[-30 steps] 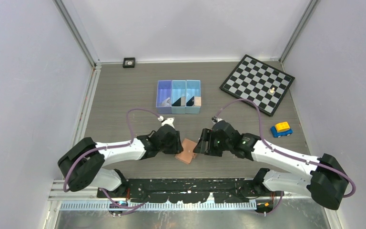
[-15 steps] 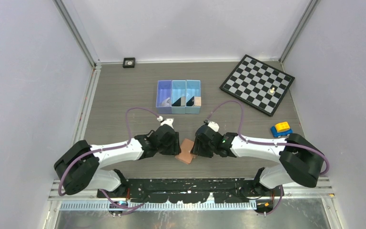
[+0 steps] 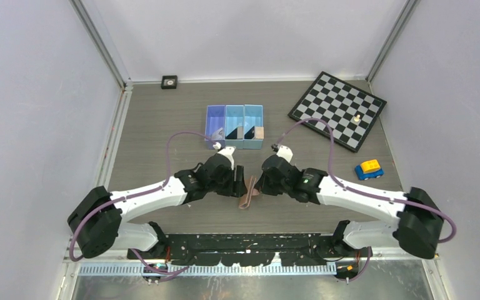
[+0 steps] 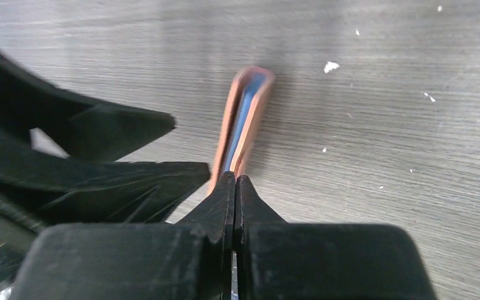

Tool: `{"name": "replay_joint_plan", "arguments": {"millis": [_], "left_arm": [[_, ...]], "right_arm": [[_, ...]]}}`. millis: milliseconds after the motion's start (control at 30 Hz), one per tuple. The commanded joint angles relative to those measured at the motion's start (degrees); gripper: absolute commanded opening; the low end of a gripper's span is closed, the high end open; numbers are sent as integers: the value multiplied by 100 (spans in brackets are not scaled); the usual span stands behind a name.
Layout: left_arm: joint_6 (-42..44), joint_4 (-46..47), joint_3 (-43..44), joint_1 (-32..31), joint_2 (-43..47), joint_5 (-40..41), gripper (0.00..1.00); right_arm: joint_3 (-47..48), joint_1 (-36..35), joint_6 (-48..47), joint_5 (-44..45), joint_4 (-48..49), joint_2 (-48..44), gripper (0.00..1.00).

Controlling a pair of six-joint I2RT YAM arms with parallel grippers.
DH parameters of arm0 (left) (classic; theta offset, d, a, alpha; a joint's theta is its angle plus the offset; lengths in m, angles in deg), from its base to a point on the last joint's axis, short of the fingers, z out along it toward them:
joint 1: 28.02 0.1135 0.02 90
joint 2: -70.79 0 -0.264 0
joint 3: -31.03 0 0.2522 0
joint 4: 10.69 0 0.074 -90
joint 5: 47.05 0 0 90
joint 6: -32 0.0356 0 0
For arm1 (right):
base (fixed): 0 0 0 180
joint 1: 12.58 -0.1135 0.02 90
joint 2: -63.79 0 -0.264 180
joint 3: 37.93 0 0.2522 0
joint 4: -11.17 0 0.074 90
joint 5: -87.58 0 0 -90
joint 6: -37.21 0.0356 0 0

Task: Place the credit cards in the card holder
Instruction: Open the card holder at the center of the board.

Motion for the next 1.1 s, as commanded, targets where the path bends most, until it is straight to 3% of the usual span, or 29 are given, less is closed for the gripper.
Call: {"name": "replay_joint_plan", "arguments": {"millis": [0, 433, 700, 1067], "left_arm": [[208, 83, 284, 4, 210, -331, 63], [14, 790, 162, 4, -369, -482, 63], [-226, 920, 69, 0, -519, -328, 59], [-593, 1598, -5, 4, -1060, -577, 56]], "right_arm": [[293, -38, -251, 365, -238, -621, 0], [59, -30, -161, 360, -254, -602, 1], [-134, 25, 31, 1450, -1354, -1052, 0], [-526, 604, 245, 1708, -2167, -1208, 0]]}}
